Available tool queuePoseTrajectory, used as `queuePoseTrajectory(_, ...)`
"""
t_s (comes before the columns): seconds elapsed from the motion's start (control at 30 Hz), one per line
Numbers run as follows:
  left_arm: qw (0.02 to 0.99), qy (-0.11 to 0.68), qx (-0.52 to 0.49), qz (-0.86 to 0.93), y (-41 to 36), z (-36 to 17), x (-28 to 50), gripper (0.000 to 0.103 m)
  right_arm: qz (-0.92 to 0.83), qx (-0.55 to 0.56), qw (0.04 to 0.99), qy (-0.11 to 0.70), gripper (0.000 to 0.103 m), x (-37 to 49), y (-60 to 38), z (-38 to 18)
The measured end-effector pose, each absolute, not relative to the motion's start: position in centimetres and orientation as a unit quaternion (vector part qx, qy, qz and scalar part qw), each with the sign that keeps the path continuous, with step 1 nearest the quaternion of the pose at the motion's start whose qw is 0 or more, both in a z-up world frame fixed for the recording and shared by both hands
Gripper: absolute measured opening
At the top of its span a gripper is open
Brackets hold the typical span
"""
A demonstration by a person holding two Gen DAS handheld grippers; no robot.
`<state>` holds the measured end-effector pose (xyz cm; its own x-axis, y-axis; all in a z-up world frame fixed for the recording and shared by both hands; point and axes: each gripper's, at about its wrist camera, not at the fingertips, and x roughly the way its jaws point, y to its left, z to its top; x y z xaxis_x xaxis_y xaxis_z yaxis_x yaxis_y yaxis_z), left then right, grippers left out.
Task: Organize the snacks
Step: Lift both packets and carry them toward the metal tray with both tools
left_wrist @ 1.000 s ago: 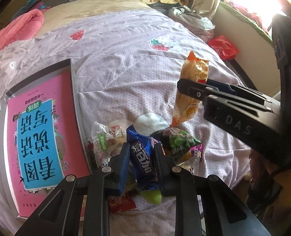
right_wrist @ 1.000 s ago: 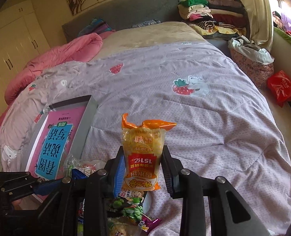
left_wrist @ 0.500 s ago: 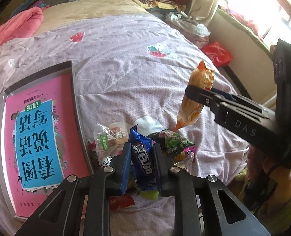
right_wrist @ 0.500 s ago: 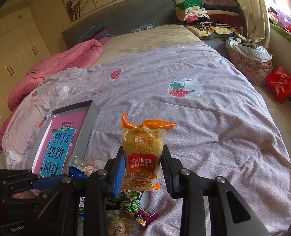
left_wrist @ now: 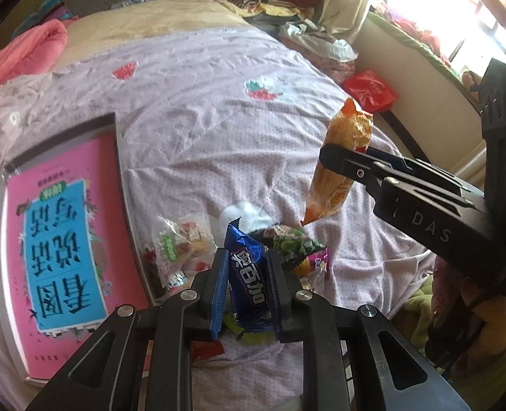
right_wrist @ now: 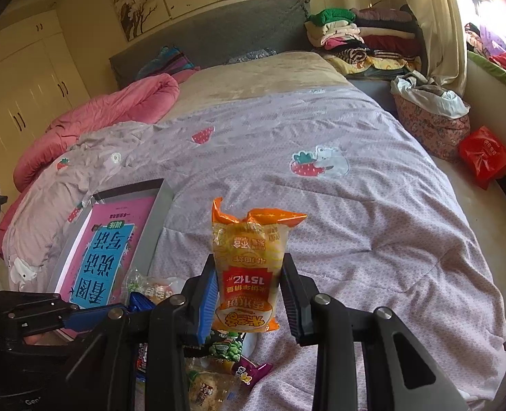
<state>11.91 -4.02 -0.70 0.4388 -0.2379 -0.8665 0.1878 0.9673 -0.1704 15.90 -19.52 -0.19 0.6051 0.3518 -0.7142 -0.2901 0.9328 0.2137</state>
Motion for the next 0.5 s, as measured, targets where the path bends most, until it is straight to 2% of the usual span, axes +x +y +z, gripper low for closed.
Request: queuePoseTrajectory(0.5,0.876,0.474,-0.042,-0.079,0.7,3.4,9.9,0.022,0.212,0.018,0.9,0.38,0.035,13.6,-15.9,3.2)
